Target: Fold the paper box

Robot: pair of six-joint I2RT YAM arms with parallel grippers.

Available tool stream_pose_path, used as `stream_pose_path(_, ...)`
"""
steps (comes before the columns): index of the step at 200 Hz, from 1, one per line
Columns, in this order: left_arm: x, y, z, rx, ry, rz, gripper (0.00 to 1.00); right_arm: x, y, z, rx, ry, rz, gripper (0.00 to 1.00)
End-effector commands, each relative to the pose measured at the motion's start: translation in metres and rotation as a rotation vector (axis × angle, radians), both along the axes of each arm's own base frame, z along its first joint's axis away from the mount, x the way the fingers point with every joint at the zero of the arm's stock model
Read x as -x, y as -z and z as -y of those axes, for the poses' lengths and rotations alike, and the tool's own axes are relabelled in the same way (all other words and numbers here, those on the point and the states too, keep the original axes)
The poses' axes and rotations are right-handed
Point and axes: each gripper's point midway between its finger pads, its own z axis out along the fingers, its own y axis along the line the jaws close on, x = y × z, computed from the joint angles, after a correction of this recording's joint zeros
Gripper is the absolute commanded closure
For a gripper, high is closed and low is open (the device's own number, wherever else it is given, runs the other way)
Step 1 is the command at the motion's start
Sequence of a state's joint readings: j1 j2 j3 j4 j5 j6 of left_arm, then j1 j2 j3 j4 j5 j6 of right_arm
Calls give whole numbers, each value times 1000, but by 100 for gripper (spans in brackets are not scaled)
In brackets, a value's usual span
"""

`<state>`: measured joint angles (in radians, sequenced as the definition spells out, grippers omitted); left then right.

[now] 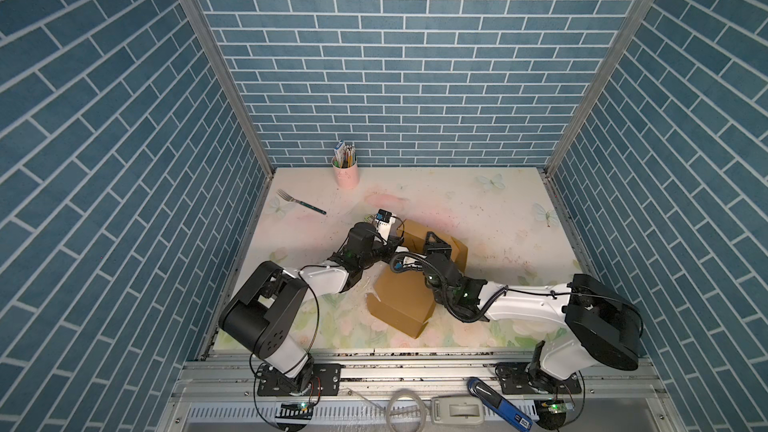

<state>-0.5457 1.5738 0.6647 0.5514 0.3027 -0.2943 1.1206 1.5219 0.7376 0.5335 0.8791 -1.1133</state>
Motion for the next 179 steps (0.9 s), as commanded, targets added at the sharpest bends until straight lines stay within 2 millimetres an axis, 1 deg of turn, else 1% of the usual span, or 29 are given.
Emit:
stream_pose_path(1, -6, -9, -13, -11, -93, 0, 94, 8, -30, -1, -220, -7, -47, 57)
stream_pose_path(18, -7, -9, -21, -40, -133, -10, 95, 17, -49, 2, -370, -35, -94, 50)
stream_pose_path(43, -8, -7, -32, -76, -190, -24, 95, 29, -71, 10, -529, -65, -136, 48)
stream_pose_path(65, -7, -2, -39, -123, -225, -44, 95, 36, -86, 29, -648, -48, -164, 47)
stream_pose_path(80, -5, 0, -42, -147, -243, -49, 95, 36, -87, 47, -733, -6, -195, 46)
stream_pose_path(87, -4, 3, -46, -165, -258, -55, 95, 34, -84, 57, -772, 20, -219, 46)
stream_pose_path(89, -8, -4, -44, -159, -262, -43, 95, 34, -82, 60, -789, 31, -229, 46)
stream_pose_path(93, -9, -7, -44, -163, -270, -40, 95, 32, -78, 65, -815, 51, -251, 46)
stream_pose_path(105, -9, -7, -48, -183, -289, -38, 95, 23, -69, 90, -905, 136, -275, 46)
stream_pose_path(127, -7, -7, -53, -211, -319, -27, 95, 16, -48, 122, -1055, 240, -339, 46)
stream_pose_path(150, -6, -9, -57, -226, -350, -17, 95, 13, -30, 135, -1192, 292, -431, 45)
stream_pose_path(179, -8, -9, -60, -243, -384, -2, 94, 8, -2, 134, -1265, 329, -560, 46)
